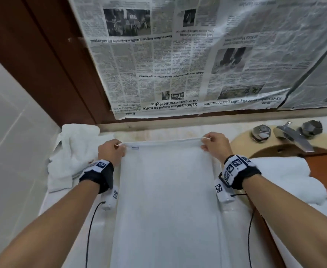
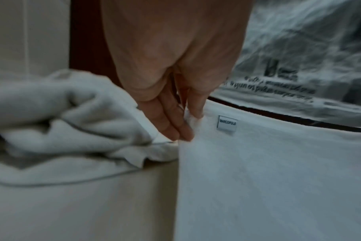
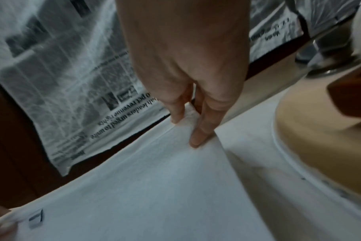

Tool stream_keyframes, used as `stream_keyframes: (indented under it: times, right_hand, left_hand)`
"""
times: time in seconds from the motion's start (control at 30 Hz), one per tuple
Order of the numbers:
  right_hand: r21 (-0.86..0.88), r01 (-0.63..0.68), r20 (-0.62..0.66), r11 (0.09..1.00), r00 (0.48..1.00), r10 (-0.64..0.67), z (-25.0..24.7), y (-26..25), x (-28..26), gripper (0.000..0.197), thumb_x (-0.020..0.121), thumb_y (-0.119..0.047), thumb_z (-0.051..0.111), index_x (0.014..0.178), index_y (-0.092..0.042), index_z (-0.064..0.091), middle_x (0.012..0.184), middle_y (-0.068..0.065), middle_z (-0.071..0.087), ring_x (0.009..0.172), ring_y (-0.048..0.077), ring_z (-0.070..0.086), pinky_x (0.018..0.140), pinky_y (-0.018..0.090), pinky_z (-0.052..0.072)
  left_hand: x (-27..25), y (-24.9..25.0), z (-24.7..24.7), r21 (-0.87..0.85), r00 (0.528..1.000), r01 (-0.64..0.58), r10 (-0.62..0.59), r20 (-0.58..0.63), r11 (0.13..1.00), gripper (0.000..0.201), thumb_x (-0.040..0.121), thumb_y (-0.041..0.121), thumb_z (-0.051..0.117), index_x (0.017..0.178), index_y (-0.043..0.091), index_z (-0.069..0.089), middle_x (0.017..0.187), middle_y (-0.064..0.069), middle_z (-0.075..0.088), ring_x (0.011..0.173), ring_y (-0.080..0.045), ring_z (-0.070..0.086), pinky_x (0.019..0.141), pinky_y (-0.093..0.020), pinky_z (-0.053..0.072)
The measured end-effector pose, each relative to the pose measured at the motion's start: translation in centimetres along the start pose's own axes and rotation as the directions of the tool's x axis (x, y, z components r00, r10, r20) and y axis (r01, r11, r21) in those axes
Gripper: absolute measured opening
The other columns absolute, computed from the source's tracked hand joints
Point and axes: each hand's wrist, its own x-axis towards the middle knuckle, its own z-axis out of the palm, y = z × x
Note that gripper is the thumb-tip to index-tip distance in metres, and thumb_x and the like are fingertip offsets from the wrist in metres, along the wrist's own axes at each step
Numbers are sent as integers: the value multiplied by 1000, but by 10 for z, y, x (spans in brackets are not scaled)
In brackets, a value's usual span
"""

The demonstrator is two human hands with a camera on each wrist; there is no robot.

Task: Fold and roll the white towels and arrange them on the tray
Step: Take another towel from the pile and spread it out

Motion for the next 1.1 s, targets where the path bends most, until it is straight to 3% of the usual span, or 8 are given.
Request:
stream_keyframes:
  times: [0.13, 0.2, 0.27, 0.4, 0.53, 0.67, 0.9, 1.1]
  right_hand:
    - [-41, 30, 65, 999, 998, -27, 14, 9, 29, 17, 98, -21, 57, 111, -22, 68, 118, 5, 70, 112, 23, 65, 99, 34, 48]
    - [-83, 44, 144, 996, 989, -32, 18, 14, 25, 51, 99, -23, 57, 148, -21, 42, 149, 6, 47, 134, 23, 47, 107, 32, 40]
    - [-170, 212, 154, 962, 970, -186, 21, 18, 6, 70, 97, -18, 60, 156, -16, 22, 160, 7, 30, 144, 22, 32, 117, 33, 28]
    - [-269, 399, 269, 877, 905, -329, 33, 48, -67, 68, 96, -24, 54, 156, -15, 23, 161, 4, 25, 149, 21, 24, 121, 29, 16]
    - [-517, 439, 483, 735, 858, -172, 48, 69, -122, 69, 102, -48, 35, 159, -25, 5, 165, -7, -4, 153, 15, -5, 124, 37, 1]
    - [-674, 412, 445, 613, 889, -108, 47, 80, -119, 76, 91, -67, 0, 157, -30, -11, 161, -10, -24, 149, 12, -21, 120, 38, -12]
    - [-727, 271, 298, 631, 952, -66, 29, 74, -130, 79, 91, -48, -7, 159, -10, 9, 167, 4, 2, 154, 19, 0, 122, 40, -1]
    - [-633, 374, 438, 678, 895, -85, 50, 86, -240, 78, 92, -60, -11, 158, -20, -7, 162, -7, -18, 150, 11, -17, 121, 36, -14]
  left_hand:
    - [32, 2, 28, 4, 997, 73, -73, -9, 997, 18, 92, 21, 59, 101, 12, 72, 102, -9, 71, 103, -34, 61, 79, -28, 39]
    - [29, 1, 33, -99, 999, 47, -48, -7, 994, 34, 93, 22, 64, 125, 9, 63, 126, -12, 64, 114, -30, 60, 95, -28, 39]
    - [7, -3, 33, -226, 995, -98, 96, -20, 969, 51, 93, 22, 66, 139, 7, 50, 140, -13, 53, 119, -26, 59, 101, -25, 40]
    - [-78, -32, 43, -53, 917, -386, 390, 86, 921, 66, 92, 53, 46, 140, 8, 51, 143, -11, 51, 133, -25, 47, 112, -22, 27]
    - [-136, -43, 66, 99, 900, -360, 317, 301, 928, 81, 90, 69, 21, 155, 22, 30, 164, 1, 16, 152, -19, 11, 120, -30, 8]
    - [-143, -44, 72, 254, 908, -324, 224, 353, 911, 85, 85, 71, -1, 159, 30, 3, 165, 4, -14, 152, -14, -14, 119, -32, -8]
    - [-148, -42, 68, 235, 909, -314, 220, 354, 920, 88, 85, 68, 2, 159, 21, 9, 167, -3, -9, 153, -19, -10, 121, -38, -5]
    - [-236, -54, 51, 195, 901, -286, 194, 388, 938, 95, 80, 74, -4, 159, 21, 10, 166, 1, -8, 152, -16, -9, 121, -38, -4]
